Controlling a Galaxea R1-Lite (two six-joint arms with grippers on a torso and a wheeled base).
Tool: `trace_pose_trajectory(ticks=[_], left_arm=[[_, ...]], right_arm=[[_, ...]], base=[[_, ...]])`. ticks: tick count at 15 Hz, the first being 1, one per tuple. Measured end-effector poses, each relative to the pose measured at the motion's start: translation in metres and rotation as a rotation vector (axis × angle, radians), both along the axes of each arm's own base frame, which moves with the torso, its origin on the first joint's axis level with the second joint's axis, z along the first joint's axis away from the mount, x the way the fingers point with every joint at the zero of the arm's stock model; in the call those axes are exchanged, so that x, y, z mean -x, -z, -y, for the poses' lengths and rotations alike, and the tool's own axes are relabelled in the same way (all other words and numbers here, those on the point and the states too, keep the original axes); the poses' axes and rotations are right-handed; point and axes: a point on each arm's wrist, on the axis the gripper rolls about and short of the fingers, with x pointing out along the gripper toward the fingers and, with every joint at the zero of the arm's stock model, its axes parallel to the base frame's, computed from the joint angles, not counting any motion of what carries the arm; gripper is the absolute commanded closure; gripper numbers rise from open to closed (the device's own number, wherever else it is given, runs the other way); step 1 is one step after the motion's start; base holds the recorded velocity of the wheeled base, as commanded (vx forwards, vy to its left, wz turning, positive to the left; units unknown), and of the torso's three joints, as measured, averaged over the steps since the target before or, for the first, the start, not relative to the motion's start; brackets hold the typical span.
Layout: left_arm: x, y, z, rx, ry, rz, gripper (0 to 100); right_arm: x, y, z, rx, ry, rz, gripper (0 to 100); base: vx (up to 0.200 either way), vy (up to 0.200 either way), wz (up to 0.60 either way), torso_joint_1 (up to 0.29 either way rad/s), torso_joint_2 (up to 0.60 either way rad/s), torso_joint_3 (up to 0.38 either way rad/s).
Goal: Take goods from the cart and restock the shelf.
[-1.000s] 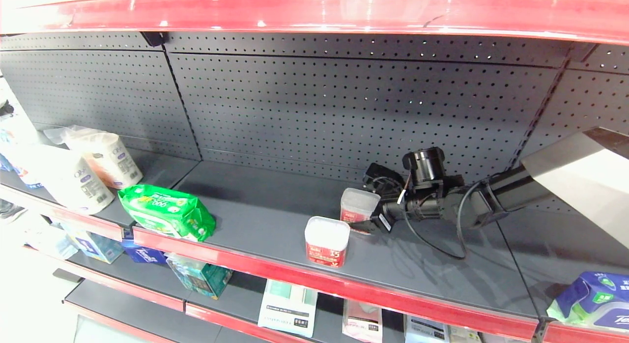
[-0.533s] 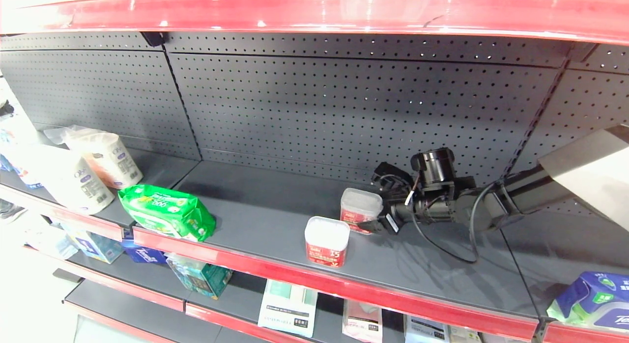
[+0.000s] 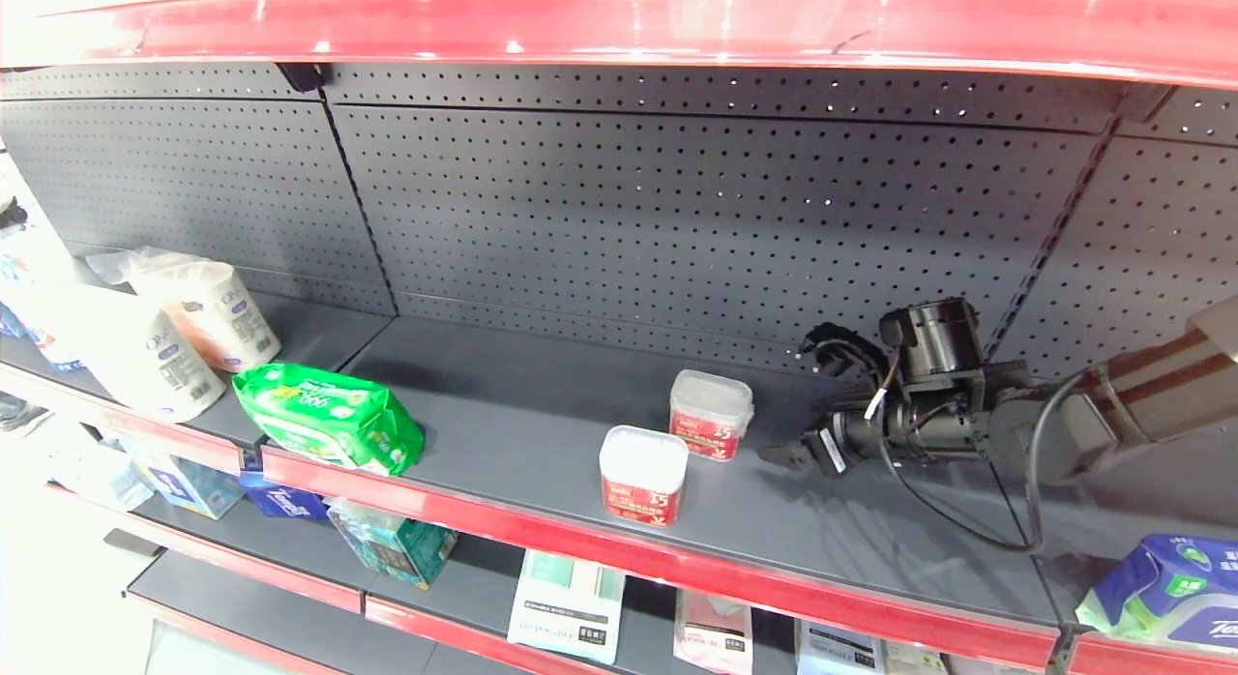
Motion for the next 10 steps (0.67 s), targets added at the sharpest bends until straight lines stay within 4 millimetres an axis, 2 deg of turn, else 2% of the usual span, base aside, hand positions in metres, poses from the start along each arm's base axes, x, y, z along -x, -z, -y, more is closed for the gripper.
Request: trace_pose_trajectory(ticks=[4, 10], left_arm=[[0.0, 0.0, 0.0, 0.0, 0.0, 0.0, 0], [0.0, 0.0, 0.0, 0.0, 0.0, 0.0, 0]], right_arm=[[-0.01, -0.009, 0.005, -0.023, 0.309, 0.072, 0], [-0.023, -0.004, -0.012, -0.022, 0.328, 0.092, 0]], base=[[0.0, 0.0, 0.0, 0.0, 0.0, 0.0], [0.0, 0.0, 0.0, 0.0, 0.0, 0.0]])
